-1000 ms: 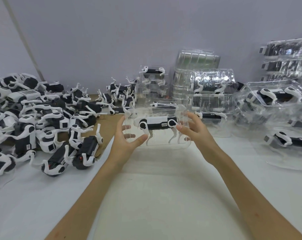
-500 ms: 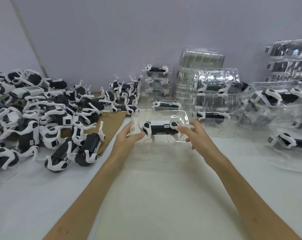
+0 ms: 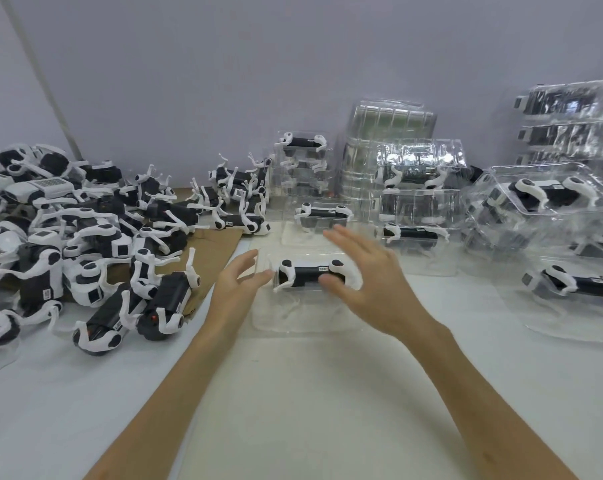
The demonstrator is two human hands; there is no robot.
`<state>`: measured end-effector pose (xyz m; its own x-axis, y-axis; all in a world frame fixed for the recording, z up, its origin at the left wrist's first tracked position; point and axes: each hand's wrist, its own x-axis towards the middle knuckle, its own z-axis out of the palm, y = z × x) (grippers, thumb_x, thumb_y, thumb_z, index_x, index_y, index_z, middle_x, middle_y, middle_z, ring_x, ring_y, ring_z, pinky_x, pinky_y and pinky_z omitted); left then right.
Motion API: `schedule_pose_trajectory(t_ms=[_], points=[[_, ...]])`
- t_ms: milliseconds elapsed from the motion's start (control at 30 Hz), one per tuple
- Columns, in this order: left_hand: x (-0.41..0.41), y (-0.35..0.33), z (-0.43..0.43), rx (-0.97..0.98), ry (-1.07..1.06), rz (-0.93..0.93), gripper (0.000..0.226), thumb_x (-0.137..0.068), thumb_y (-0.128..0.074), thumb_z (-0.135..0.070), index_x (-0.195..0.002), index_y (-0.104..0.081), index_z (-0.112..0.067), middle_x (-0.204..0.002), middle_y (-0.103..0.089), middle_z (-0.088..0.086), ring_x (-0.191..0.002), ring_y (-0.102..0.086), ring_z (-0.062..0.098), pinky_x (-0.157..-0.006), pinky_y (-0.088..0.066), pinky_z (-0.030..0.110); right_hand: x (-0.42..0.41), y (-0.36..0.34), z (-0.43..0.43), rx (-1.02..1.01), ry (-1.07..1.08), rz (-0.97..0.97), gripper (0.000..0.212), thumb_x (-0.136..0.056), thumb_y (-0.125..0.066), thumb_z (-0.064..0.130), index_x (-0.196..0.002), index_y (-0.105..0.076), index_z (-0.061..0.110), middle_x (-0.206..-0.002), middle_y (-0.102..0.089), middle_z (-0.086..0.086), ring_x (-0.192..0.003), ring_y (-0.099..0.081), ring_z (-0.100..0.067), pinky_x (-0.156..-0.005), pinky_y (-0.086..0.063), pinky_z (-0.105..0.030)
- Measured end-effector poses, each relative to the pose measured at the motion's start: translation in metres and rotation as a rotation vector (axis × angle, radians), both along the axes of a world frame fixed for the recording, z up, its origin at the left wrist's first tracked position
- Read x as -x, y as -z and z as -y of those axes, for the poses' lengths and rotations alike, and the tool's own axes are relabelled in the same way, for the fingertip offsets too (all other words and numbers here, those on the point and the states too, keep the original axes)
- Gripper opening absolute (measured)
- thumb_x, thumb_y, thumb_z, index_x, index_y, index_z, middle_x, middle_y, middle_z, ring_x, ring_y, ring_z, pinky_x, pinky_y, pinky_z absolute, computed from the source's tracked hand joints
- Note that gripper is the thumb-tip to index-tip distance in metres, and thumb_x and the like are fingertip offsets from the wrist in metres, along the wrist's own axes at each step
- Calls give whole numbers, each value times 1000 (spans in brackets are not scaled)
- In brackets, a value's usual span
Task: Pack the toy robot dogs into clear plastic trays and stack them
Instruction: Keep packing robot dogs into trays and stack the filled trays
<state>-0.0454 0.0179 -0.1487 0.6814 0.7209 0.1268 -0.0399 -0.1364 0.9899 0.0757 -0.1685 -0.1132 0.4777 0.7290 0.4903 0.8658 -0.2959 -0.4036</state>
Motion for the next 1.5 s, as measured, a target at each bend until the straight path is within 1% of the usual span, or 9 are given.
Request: schedule_pose_trajectory(t_ms=[133,300,500,633,767,933,1133,1300,1500], points=[[0,0,-1,-75,-4,-44,48,-92,-65,-13,-137,-56,-25,-134,-58,-6,-97,-53,-17,-85,-42,22,11,15,-10,356,33,110,64,-93,-53,60,-150,-36,37,-163,-24,12,-151,-11,-7,-120,-2,-38],[0,-1,3,-163,38,-75,38,-93,-67,-20,-130,-60,-26,-125,-63,-9,-103,-59,-5,-91,-49,32,14,9,-5,344,92,107,59,-80,-63,66,-130,-56,36,-147,-44,11,-142,-26,-9,-120,-3,-42],[-1,-5,10,-118,180,-84,31,-106,-40,-29,-112,-71,-28,-108,-74,-15,-86,-73,11,-83,-52,35,26,6,-8,350,5,138,98,-75,-64,69,-154,-15,40,-166,-7,7,-150,-10,-12,-124,-1,-45],[-3,-3,14,-151,197,-98,32,-107,-37,-28,-115,-68,-29,-119,-69,-14,-94,-71,11,-82,-51,30,23,3,-4,364,6,109,77,-82,-61,65,-150,-32,43,-158,-33,11,-146,-25,-11,-122,-10,-44],[-1,-2,12,-156,161,-98,28,-107,-40,-28,-111,-67,-34,-119,-65,-17,-99,-69,9,-83,-51,30,7,-5,7,346,144,-54,77,-75,-64,73,-142,-44,41,-137,-54,14,-125,-50,-13,-106,-32,-40],[-2,-1,10,-149,147,-104,27,-106,-42,-29,-112,-69,-32,-120,-64,-15,-94,-70,6,-80,-51,27,-24,-7,24,323,416,-83,52,-91,-58,48,-137,-46,28,-137,-55,3,-129,-47,-22,-112,-26,-44],[-2,-1,12,-186,162,-123,26,-106,-43,-26,-108,-68,-33,-121,-63,-14,-90,-71,5,-83,-52,31,-43,-4,35,245,574,-152,49,-86,-59,21,-134,-49,26,-139,-51,1,-133,-40,-23,-117,-16,-47],[-1,5,13,-423,123,-212,23,-101,-53,-20,-106,-69,-35,-123,-64,-12,-116,-58,9,-95,-42,24,-42,1,32,249,585,-140,52,-87,-59,17,-137,-48,27,-142,-47,1,-136,-37,-23,-119,-7,-49],[0,17,15,-793,169,-535,46,-103,-45,-37,-148,-41,-33,-162,-27,-5,-150,-20,13,-121,-14,36,-35,-7,23,26,515,-75,33,-88,-62,23,-121,-62,26,-123,-59,4,-119,-52,-20,-114,-23,-46]])
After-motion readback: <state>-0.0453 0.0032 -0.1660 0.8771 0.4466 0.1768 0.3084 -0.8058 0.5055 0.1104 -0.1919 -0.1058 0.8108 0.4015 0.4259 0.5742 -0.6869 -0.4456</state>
